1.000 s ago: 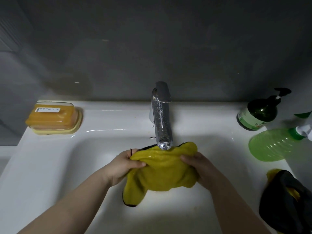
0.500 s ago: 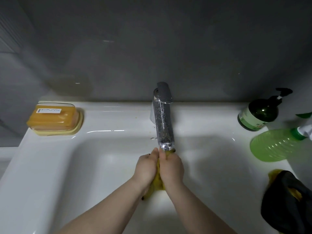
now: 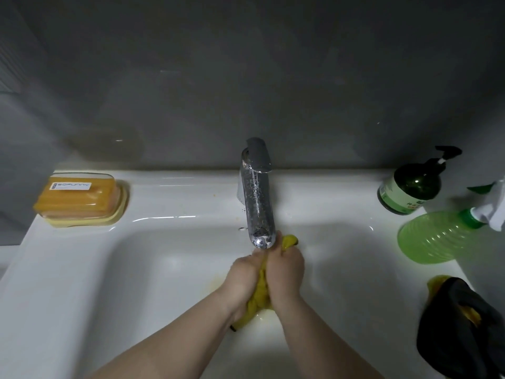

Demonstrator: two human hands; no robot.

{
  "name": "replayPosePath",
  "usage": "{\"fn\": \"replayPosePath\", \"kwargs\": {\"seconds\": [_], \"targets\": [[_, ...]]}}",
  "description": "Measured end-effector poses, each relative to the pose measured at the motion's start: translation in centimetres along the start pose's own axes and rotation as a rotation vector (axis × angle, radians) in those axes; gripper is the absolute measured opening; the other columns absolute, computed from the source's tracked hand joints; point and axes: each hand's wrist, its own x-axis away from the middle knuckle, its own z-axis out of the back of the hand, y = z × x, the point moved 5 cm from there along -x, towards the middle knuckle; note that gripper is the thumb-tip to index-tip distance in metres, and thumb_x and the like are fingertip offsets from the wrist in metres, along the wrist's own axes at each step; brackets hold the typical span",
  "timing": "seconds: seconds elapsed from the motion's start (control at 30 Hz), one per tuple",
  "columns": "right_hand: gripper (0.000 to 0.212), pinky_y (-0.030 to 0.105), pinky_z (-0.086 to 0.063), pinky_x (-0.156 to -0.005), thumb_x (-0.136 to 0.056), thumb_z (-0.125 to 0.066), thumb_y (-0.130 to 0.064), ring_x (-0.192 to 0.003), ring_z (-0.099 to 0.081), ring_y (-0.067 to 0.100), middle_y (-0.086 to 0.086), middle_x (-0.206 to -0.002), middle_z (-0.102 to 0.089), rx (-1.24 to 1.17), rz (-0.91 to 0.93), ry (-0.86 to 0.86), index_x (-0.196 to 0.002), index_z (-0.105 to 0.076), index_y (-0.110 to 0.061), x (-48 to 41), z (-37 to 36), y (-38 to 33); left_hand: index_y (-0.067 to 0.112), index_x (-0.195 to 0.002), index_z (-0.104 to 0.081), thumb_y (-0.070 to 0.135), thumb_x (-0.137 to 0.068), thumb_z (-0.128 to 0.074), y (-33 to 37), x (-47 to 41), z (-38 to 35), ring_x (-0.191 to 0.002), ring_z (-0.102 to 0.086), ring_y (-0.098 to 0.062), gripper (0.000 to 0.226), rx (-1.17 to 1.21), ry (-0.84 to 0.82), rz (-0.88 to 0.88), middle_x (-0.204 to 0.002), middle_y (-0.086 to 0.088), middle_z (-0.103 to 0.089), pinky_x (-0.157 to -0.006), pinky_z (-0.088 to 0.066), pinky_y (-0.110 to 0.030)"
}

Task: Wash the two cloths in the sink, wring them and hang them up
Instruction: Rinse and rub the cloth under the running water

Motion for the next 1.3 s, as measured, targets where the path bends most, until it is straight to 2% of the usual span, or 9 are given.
{"fn": "replayPosePath", "kwargs": {"seconds": [0.17,0.43,0.63,0.77,0.83,0.93,1.07,1.17,1.3], "targets": [[0.045,0.028,-0.035,-0.060,-0.085,-0.044,-0.038,-0.075,-0.063,0.036,0.025,-0.076,-0.067,0.007,0.195,-0.099,-0.065,-0.061,-0.001,2.8,-1.4,-0.8,0.014,-0.044,-0.059,0.012,-0.088,-0.053,0.9,-1.2,2.2,-0.032,-0.051,-0.009,0.044,-0.019,0.192,-0.098,-0.036,0.002,-0.053,-0.039,-0.042,-0.010],[0.043,0.036,-0.042,-0.075,-0.092,-0.038,-0.038,-0.084,-0.057,0.030,0.019,-0.085,-0.061,0.245,-0.154,-0.360,-0.067,-0.054,-0.007,-1.8,0.8,5.8,0.012,-0.055,-0.055,0.017,-0.088,-0.053,1.3,-1.4,1.7,-0.041,-0.056,-0.011,0.034,-0.205,0.100,-0.055,-0.055,-0.006,-0.056,-0.045,-0.047,-0.015],[0.065,0.043,-0.041,-0.097,-0.086,-0.057,-0.028,-0.120,-0.047,0.038,0.020,-0.136,-0.042,0.257,-0.304,-0.346,-0.138,-0.022,-0.011,-3.0,3.9,9.3,0.010,-0.062,-0.058,0.015,-0.087,-0.056,1.5,-0.6,2.8,-0.050,-0.061,-0.012,0.026,-0.379,-0.075,-0.006,-0.057,-0.003,-0.063,-0.052,-0.051,-0.016],[0.068,0.034,-0.027,-0.108,-0.084,-0.054,-0.016,-0.135,-0.031,0.029,0.011,-0.149,-0.028,0.506,0.064,-0.113,-0.143,-0.019,-0.016,-3.2,5.1,6.1,0.006,-0.063,-0.049,0.011,-0.068,-0.062,2.2,0.1,2.1,-0.058,-0.045,-0.017,0.014,-0.716,-0.174,-0.058,-0.063,-0.008,-0.046,-0.054,-0.038,-0.020],[0.072,0.023,-0.033,-0.101,-0.079,-0.050,0.003,-0.127,-0.041,0.021,0.004,-0.141,-0.041,0.244,0.268,-0.300,-0.142,-0.022,-0.018,-2.5,3.3,3.9,0.011,-0.058,-0.044,0.011,-0.061,-0.057,2.5,0.5,1.2,-0.058,-0.035,-0.014,0.013,-0.904,-0.246,-0.111,-0.059,-0.001,-0.039,-0.054,-0.030,-0.023],[0.067,0.005,-0.042,-0.074,-0.078,-0.039,0.013,-0.099,-0.051,0.010,-0.004,-0.106,-0.060,0.028,0.254,-0.774,-0.136,-0.030,-0.019,-0.9,1.0,1.7,0.022,-0.051,-0.019,-0.004,-0.072,-0.058,2.9,0.6,0.6,-0.048,-0.019,-0.006,0.051,-1.077,-0.290,-0.233,-0.045,0.011,-0.019,-0.048,-0.017,-0.019],[0.028,0.025,-0.044,-0.075,-0.083,-0.053,0.001,-0.084,-0.054,0.013,0.008,-0.093,-0.062,0.157,0.224,-1.099,-0.096,-0.054,-0.024,-0.5,1.4,0.6,0.018,-0.052,-0.041,-0.006,-0.076,-0.060,3.9,0.9,1.3,-0.051,-0.031,-0.005,0.039,-1.121,-0.242,-0.361,-0.053,0.008,-0.037,-0.050,-0.027,-0.015],[0.027,0.010,-0.041,-0.056,-0.080,-0.065,-0.017,-0.056,-0.051,-0.008,-0.015,-0.059,-0.053,0.275,0.302,-1.028,-0.062,-0.052,-0.032,-0.2,1.6,-0.1,0.006,-0.071,-0.058,0.001,-0.076,-0.066,4.1,0.9,1.6,-0.063,-0.041,-0.014,0.010,-1.099,-0.170,-0.404,-0.069,-0.005,-0.049,-0.060,-0.036,-0.019],[0.039,0.014,-0.034,-0.048,-0.079,-0.066,-0.023,-0.042,-0.042,-0.003,-0.012,-0.042,-0.044,0.211,0.361,-0.863,-0.045,-0.047,-0.025,-0.6,1.9,-0.9,0.022,-0.051,-0.043,0.038,-0.070,-0.073,4.0,0.3,3.3,-0.044,-0.039,-0.003,0.038,-1.191,-0.095,-0.327,-0.042,0.014,-0.042,-0.048,-0.031,-0.016]]}}
